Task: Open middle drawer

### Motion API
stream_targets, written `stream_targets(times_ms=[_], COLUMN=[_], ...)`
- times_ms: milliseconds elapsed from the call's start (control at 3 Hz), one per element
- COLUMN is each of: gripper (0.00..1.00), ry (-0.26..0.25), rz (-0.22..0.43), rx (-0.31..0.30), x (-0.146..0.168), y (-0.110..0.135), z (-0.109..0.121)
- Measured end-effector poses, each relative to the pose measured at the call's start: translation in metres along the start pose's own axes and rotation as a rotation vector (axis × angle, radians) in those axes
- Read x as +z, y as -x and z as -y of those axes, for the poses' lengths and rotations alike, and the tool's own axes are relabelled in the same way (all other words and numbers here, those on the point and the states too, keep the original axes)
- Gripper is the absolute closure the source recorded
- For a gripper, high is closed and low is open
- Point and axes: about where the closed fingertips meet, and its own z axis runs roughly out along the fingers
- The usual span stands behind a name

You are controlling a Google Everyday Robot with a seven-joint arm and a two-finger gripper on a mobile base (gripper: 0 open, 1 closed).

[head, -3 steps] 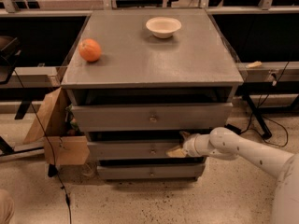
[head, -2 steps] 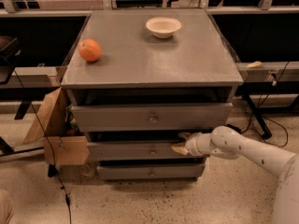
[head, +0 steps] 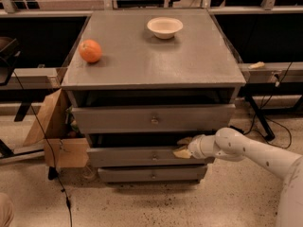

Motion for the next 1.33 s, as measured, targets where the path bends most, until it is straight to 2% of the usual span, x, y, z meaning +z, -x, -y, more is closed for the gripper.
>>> stream_targets(times_ms=[333,1000,1333], gripper=[0.81,0.34,0.11], ry=[0.0,0.058,0.125], rz=[0.0,-0.046,-0.104], rx=[0.0,-0.068,-0.174], x=[0.0,-0.004,-0.009], y=[0.0,-0.004,-0.003], z=[0.0,-0.028,-0.06])
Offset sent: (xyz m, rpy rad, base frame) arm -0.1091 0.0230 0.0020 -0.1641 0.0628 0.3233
